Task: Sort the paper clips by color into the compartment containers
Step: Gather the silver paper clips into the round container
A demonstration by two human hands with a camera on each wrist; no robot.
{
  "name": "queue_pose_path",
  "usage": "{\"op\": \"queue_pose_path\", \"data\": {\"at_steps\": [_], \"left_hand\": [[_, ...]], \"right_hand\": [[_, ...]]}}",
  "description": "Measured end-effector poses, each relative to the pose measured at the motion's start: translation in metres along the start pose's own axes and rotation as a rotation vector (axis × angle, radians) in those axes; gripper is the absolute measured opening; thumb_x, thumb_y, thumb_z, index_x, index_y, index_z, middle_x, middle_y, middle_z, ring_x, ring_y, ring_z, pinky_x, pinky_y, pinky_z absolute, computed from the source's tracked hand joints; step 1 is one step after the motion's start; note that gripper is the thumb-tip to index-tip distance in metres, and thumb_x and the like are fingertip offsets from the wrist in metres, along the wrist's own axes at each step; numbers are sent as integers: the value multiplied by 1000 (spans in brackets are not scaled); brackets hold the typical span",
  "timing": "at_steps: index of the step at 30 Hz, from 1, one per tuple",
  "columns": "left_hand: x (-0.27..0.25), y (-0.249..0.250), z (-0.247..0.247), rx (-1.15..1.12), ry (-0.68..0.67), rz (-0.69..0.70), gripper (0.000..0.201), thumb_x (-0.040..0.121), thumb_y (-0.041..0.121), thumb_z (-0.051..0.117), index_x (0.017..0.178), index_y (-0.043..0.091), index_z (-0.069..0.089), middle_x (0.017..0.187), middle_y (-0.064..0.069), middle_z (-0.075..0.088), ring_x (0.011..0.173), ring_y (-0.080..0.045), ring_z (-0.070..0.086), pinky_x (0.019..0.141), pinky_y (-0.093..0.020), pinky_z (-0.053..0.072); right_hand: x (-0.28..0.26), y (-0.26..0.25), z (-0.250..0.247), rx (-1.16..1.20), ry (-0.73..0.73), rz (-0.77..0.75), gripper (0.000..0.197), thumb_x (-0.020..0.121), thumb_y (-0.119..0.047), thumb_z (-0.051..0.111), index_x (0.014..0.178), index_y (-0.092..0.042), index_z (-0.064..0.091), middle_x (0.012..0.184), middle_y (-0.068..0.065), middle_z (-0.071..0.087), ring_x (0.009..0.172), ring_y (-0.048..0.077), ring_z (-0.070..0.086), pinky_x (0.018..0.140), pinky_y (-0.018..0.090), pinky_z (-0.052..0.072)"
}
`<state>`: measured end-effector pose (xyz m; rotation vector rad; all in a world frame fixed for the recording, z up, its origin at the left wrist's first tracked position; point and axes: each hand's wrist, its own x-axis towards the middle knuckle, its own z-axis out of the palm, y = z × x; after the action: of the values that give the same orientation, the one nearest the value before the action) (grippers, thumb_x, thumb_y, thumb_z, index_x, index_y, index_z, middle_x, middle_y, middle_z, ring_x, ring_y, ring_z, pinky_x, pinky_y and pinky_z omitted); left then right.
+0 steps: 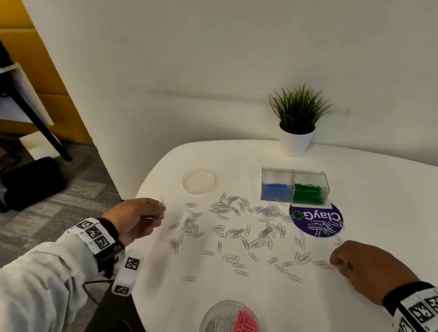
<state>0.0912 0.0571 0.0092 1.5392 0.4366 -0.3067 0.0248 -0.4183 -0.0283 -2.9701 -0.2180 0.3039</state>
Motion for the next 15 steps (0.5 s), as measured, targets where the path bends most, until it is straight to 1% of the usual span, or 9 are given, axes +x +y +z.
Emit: {"op": "queue_pose_path", "data": {"at_steps": [2,3,5,7,9,11,13,14,15], "left_hand": [[-5,2,1,-216,-12,-78,11,91,8,56,82,11,60,69,-5,61,54,-15,60,40,-16,45],[-7,2,1,-290,-14,-116,11,89,9,53,79,12,58,68,-5,60,53,-15,60,39,-15,45],[-7,2,3,-360,-28,-165,10,80,13,46,74,15,53,68,-4,57,51,-15,56,36,-14,39],[-5,1,5,-393,-66,-171,7,70,18,39,69,18,47,66,-3,50,47,-14,46,36,-13,30],[-2,0,7,-404,-86,-174,6,67,22,39,66,18,42,63,-2,44,46,-14,36,39,-13,21],[3,-2,9,-358,-81,-191,13,72,28,44,63,19,40,60,0,40,45,-13,32,39,-15,17],[8,-4,10,-290,-53,-203,22,81,28,47,63,21,37,58,1,41,43,-12,34,36,-14,18],[10,-4,10,-254,-35,-201,25,85,26,49,63,20,37,58,1,44,42,-11,36,35,-14,20],[10,-5,10,-216,-15,-189,26,87,22,50,64,19,39,58,-1,47,42,-11,40,34,-14,24]], "right_hand": [[1,-3,0,-26,-1,-3,14,99,-31,50,101,-41,59,104,-15,57,86,4,49,76,18,36],[2,-2,1,-12,-3,3,16,98,-29,51,92,-43,56,98,-14,57,84,5,51,75,18,37],[4,0,3,0,-10,47,21,94,-28,53,80,-42,47,91,-12,56,79,5,53,72,20,40],[4,-3,4,18,-25,92,15,90,-28,55,80,-36,47,88,-11,56,79,7,54,70,22,40],[3,-5,3,42,-49,127,11,86,-28,60,81,-31,50,87,-11,55,78,8,54,71,23,41],[3,0,-3,115,-27,180,12,83,-27,64,79,-25,52,85,-8,55,75,10,54,69,25,44],[1,8,-12,267,85,256,12,82,-21,65,78,-20,53,78,-2,60,71,16,57,65,29,46],[0,13,-16,368,157,295,11,82,-16,64,79,-19,54,74,1,63,69,20,59,63,33,48],[-1,18,-21,494,216,327,10,83,-11,62,82,-17,55,72,4,66,66,23,61,61,34,49]]}}
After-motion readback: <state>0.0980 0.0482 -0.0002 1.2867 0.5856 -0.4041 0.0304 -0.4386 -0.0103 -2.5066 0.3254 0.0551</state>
